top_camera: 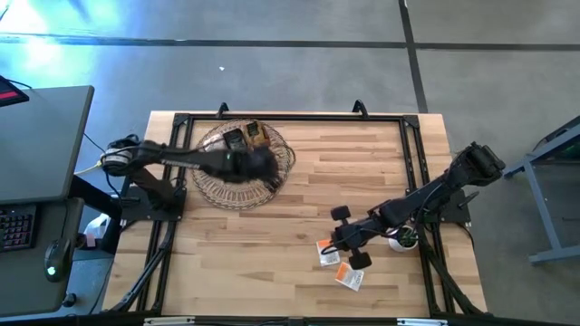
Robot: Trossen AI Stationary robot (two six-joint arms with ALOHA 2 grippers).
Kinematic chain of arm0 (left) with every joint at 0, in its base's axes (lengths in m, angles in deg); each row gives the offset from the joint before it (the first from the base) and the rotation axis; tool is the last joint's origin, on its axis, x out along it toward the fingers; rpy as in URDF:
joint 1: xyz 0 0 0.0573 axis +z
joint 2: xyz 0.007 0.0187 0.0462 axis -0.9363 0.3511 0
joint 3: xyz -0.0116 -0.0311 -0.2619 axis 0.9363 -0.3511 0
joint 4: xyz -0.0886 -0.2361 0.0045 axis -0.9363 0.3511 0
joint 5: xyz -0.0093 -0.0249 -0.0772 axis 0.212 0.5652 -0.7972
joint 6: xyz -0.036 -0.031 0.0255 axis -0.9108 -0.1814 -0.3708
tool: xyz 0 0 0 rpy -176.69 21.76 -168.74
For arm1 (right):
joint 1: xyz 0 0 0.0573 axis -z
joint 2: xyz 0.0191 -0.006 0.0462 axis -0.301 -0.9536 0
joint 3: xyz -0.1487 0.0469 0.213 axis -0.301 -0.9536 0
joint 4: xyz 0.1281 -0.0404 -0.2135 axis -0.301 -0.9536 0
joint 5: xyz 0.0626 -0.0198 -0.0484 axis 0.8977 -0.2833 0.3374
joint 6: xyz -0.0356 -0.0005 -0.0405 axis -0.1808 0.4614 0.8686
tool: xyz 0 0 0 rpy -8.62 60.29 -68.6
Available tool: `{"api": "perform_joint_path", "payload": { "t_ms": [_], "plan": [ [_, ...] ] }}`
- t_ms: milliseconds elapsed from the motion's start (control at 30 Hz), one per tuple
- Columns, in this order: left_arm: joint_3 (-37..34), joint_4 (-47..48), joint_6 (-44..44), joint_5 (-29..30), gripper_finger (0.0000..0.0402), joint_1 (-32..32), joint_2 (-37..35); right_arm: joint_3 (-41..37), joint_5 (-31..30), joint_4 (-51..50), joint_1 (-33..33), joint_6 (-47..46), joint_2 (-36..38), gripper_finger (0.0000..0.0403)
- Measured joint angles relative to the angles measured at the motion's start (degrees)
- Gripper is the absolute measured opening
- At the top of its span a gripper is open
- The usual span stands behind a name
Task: Pick & Place Tea
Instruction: Put the orange tea bag into the left section of the wooden organizer
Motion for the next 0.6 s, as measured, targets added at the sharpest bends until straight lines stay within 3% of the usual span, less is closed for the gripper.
{"api": "perform_joint_path", "payload": {
  "t_ms": [133, 233, 400, 533, 600],
  "plan": [
    [0.5, -10.8, 1.0, 4.0, 0.0058, -9.0, 0.0, 0.0, 4.8, -0.2, -0.6, -1.4, 0.0, 0.0069],
    [0.5, -15.4, 3.4, 3.5, 0.0052, -14.7, 0.1, 0.0, 5.1, 0.0, -2.3, -2.9, -0.2, 0.0100],
    [0.3, -18.9, 7.6, -2.2, 0.0051, -21.2, 5.6, 0.0, 4.7, 0.7, -7.1, -5.5, -2.8, 0.0135],
    [0.3, -31.6, 12.3, -9.1, 0.0051, -21.7, 11.6, 0.0, -1.1, 4.7, -11.2, -10.3, -7.9, 0.0138],
    [0.5, -43.0, 14.1, -13.2, 0.0051, -20.7, 15.1, 0.0, -1.2, 5.5, -12.5, -11.5, -10.0, 0.0134]
  ]
}}
